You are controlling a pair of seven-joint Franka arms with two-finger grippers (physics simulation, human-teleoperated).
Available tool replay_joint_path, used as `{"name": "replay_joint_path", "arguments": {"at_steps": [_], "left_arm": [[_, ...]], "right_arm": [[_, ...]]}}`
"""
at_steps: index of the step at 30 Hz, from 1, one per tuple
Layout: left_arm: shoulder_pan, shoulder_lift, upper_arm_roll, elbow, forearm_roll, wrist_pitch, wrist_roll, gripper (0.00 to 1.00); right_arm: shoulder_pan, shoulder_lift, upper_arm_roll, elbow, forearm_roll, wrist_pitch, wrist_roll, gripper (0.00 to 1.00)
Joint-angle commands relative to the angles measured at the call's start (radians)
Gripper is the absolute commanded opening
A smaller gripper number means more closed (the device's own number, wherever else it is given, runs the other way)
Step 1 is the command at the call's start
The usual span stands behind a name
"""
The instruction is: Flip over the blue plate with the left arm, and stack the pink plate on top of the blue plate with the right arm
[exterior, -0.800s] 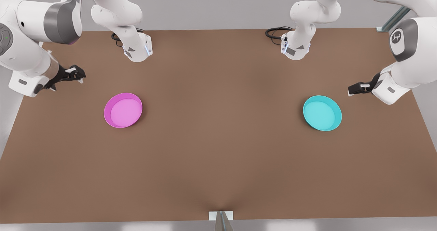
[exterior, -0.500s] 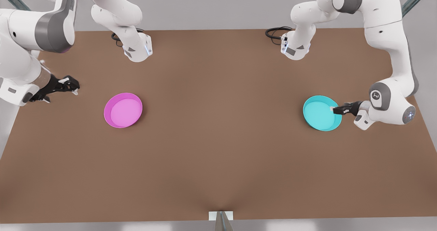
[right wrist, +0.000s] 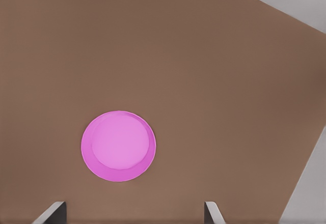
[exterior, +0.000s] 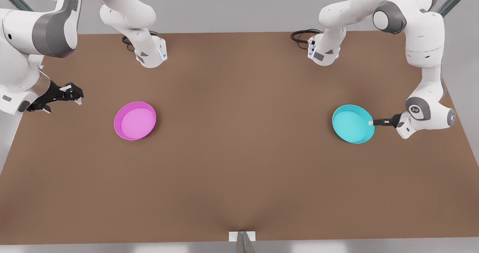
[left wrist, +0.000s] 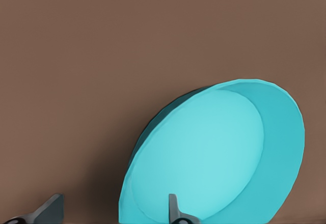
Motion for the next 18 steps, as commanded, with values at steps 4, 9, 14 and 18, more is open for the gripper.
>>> {"name": "replay_joint_path", "arguments": {"at_steps": [4, 9, 14, 18], "left_arm": [[-0.014, 0.015, -0.010, -0.002, -0.036, 0.107, 0.453, 0.95], [-0.030, 0.013, -0.013, 0.004, -0.034, 0.121, 0.394, 0.76], [-0.033, 0.013, -0.028, 0.006, -0.036, 0.118, 0.347, 0.67], [-0.034, 0.013, -0.043, 0.004, -0.036, 0.107, 0.314, 0.64]], "right_arm": [[-0.013, -0.001, 0.000, 0.000, -0.006, 0.000, -0.014, 1.00], [-0.011, -0.001, 0.000, 0.000, -0.006, 0.000, -0.014, 1.00], [-0.008, 0.000, 0.002, 0.000, -0.006, 0.001, -0.010, 1.00], [-0.008, 0.000, 0.002, 0.000, -0.007, 0.001, -0.008, 1.00]]}}
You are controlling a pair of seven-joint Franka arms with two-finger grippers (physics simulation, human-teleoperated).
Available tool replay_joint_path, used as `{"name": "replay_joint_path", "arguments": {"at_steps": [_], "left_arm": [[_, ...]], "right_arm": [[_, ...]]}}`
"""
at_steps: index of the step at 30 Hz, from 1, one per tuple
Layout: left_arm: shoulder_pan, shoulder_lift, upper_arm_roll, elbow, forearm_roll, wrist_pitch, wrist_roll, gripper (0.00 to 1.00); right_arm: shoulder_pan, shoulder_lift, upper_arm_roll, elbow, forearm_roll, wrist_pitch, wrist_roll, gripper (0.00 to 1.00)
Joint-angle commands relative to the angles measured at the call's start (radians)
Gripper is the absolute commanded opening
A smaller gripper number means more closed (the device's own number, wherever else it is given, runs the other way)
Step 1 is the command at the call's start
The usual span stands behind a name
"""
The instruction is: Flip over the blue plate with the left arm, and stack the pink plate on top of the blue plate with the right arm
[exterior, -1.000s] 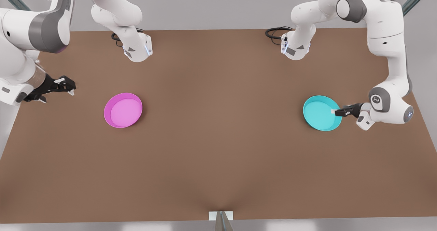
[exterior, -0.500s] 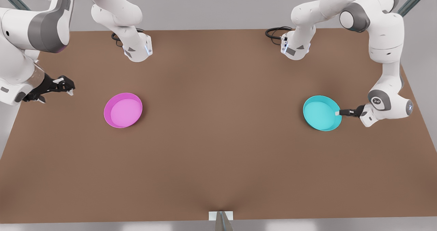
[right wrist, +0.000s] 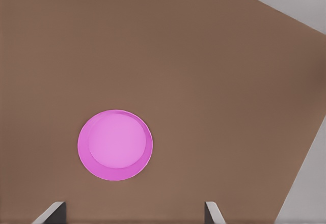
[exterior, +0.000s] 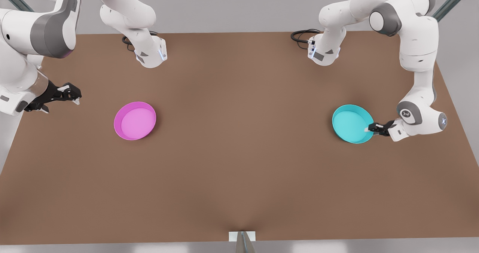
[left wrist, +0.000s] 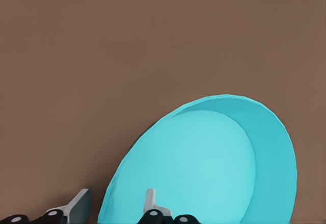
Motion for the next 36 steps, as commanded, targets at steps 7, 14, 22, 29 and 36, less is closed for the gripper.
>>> {"name": "replay_joint_path", "arguments": {"at_steps": [7, 14, 22, 29, 36], "left_arm": [[-0.001, -0.001, -0.005, 0.007, 0.001, -0.001, 0.063, 0.38], [-0.030, 0.007, -0.006, 0.007, 0.001, 0.001, 0.057, 0.37], [-0.041, -0.007, -0.005, 0.061, 0.018, -0.027, -0.012, 0.21], [-0.123, -0.088, -0.003, 0.236, 0.112, -0.231, -0.395, 0.21], [-0.453, -0.122, -0.008, 0.600, 0.448, -0.370, -1.230, 0.21]], "right_arm": [[0.000, 0.000, 0.000, 0.001, 0.000, 0.000, -0.001, 1.00], [-0.002, 0.000, 0.000, 0.001, -0.002, 0.001, -0.001, 1.00], [-0.002, 0.000, 0.000, 0.001, -0.002, 0.001, -0.001, 1.00], [-0.002, 0.000, 0.000, 0.001, -0.002, 0.001, -0.001, 1.00], [-0.002, 0.000, 0.000, 0.001, -0.002, 0.001, -0.001, 1.00]]}}
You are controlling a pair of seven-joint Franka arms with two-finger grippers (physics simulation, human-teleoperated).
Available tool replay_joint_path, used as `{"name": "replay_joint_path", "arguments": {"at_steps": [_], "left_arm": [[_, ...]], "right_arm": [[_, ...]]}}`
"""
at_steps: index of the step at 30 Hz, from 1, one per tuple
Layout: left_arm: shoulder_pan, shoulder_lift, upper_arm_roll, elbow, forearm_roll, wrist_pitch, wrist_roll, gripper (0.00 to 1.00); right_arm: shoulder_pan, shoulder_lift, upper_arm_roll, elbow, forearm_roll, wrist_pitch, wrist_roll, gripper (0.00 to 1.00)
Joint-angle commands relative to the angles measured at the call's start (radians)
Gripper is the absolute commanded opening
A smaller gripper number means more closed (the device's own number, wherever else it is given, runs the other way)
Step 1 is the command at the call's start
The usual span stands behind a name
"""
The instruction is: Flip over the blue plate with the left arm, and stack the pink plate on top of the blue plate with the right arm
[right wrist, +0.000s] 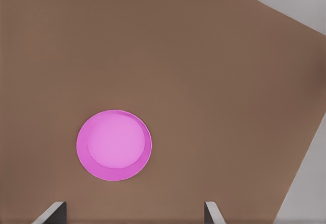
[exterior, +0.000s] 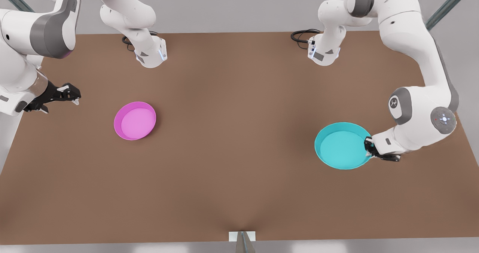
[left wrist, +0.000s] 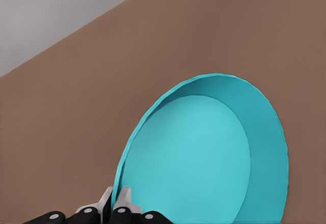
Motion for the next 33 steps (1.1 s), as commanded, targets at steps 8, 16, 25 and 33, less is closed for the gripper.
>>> {"name": "replay_joint_path", "arguments": {"at_steps": [8, 16, 25, 33], "left_arm": [[-0.474, 0.193, 0.259, 0.229, 0.395, -0.124, -1.298, 0.21], [-0.811, 0.353, 0.434, 0.286, 0.614, -0.214, -1.572, 0.21], [-1.055, 0.514, 0.423, 0.252, 1.038, -0.260, -1.986, 0.21], [-1.098, 0.675, 0.388, 0.137, 1.275, -0.230, -2.561, 0.21]], "right_arm": [[0.002, -0.001, 0.000, 0.001, 0.001, 0.000, 0.000, 1.00], [0.000, -0.001, 0.000, 0.001, 0.001, 0.000, 0.000, 1.00], [0.003, 0.005, 0.002, 0.001, 0.008, -0.002, -0.006, 1.00], [-0.003, 0.033, 0.000, -0.002, -0.001, -0.007, -0.072, 1.00]]}}
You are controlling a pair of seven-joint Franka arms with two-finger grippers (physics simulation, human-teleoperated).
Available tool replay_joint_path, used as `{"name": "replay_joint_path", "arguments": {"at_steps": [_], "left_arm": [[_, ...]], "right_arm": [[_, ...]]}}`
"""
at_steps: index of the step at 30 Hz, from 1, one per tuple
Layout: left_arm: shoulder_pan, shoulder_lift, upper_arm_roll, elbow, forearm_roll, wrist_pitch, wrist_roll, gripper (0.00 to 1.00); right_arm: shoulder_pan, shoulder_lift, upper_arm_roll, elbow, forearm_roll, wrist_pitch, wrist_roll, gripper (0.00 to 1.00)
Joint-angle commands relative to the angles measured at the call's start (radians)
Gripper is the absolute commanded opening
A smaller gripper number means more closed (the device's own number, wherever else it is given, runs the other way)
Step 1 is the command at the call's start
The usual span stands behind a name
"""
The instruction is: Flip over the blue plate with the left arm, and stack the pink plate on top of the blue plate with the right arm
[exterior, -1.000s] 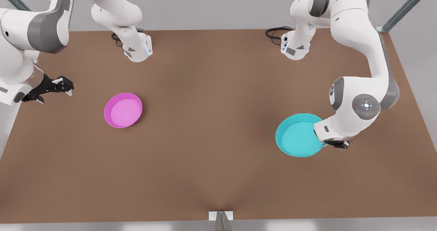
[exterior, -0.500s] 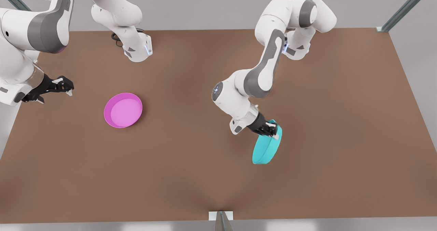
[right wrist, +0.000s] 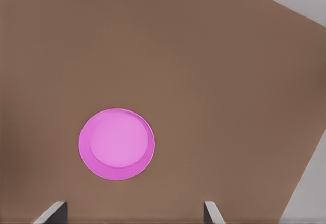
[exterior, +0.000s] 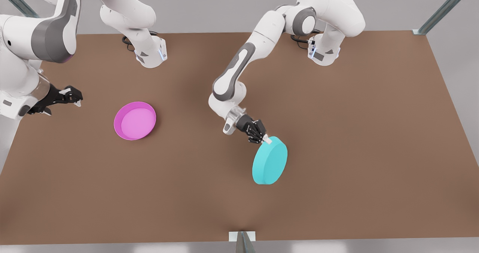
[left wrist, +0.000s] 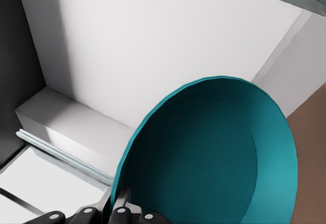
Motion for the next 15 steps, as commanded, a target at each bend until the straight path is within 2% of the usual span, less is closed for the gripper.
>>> {"name": "replay_joint_path", "arguments": {"at_steps": [1, 2, 4, 9, 10, 13, 15], "left_arm": [[-0.003, 0.031, -0.014, -0.004, 0.051, 0.000, -0.961, 0.21], [-0.002, 0.046, -0.014, -0.004, 0.051, 0.000, -0.983, 0.21], [-0.002, 0.072, -0.024, -0.004, 0.051, -0.006, -1.015, 0.21], [0.003, 0.127, -0.031, -0.004, 0.092, -0.006, -1.103, 0.21], [0.002, 0.130, -0.031, -0.004, 0.092, -0.008, -1.106, 0.21], [0.001, 0.143, -0.032, -0.001, 0.092, -0.008, -1.107, 0.21], [-0.002, 0.156, -0.038, 0.008, 0.091, -0.009, -1.107, 0.21]], "right_arm": [[-0.062, 0.047, 0.000, -0.007, 0.054, -0.013, -0.225, 1.00], [-0.108, 0.085, -0.003, -0.008, 0.122, -0.001, -0.230, 1.00], [-0.168, 0.217, -0.005, -0.008, 0.117, 0.070, -0.228, 1.00], [-0.269, 0.346, -0.003, -0.067, 0.224, 0.080, -0.126, 1.00], [-0.274, 0.334, -0.005, -0.125, 0.251, 0.132, -0.107, 1.00], [-0.291, 0.168, -0.003, -0.519, 0.350, 0.416, -0.106, 1.00], [-0.292, 0.128, -0.003, -0.636, 0.364, 0.524, -0.095, 1.00]]}}
